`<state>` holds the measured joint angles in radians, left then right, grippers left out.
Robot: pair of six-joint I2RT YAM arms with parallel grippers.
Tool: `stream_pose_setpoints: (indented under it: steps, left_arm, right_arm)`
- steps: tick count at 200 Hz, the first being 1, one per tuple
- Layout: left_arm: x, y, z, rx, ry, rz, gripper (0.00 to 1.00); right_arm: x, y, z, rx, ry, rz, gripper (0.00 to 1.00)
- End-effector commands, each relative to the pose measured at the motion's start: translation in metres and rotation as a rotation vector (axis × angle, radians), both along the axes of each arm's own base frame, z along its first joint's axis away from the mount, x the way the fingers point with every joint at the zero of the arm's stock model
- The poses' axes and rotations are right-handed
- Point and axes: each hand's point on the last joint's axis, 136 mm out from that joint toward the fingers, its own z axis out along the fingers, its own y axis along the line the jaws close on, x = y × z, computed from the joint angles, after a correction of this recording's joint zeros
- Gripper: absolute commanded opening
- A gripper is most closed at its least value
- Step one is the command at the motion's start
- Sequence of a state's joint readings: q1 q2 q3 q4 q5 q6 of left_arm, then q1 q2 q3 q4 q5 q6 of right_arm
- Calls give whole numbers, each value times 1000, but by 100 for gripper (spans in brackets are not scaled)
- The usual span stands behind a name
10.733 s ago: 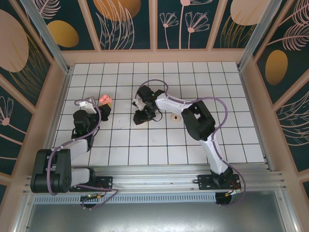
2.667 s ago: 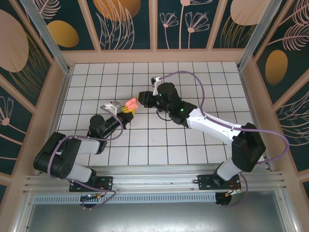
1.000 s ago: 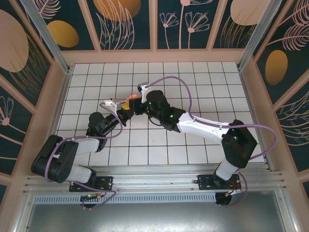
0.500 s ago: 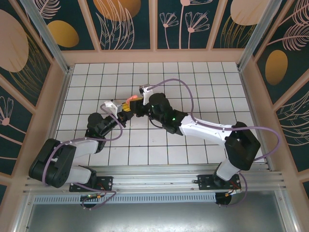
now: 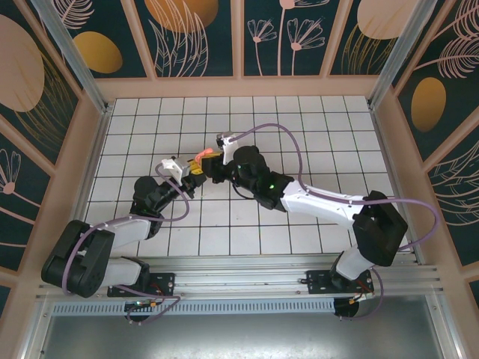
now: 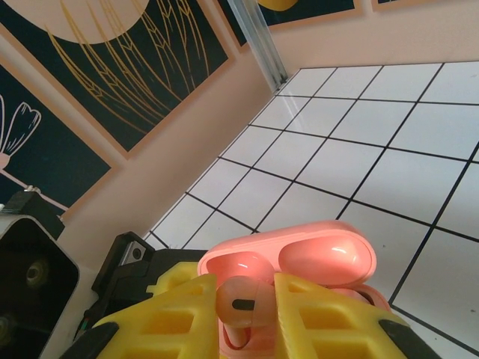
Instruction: Insert the wireless bluetooth earbuds into the charging case
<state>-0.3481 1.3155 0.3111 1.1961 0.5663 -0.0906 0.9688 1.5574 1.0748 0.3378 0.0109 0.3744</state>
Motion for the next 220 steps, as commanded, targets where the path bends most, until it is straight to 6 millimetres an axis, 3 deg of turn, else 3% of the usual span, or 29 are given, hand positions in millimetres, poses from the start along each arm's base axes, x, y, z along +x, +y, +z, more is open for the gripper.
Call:
stream_pose_setpoints:
  steps: [1,58,220]
  left_arm:
    - [-14,-3,38,-32,-168,-41,10]
    - [-15,-4,41,-39,-173,-52,9]
    - [-23,-11,47,-27,-202,-115,9]
  right_arm:
    - [4,-18,-21,-82,14,-61,22]
    - [4,-18,-12,-68,-5,-59,22]
    - [-6,-31,-23,-172,-57,-36,21]
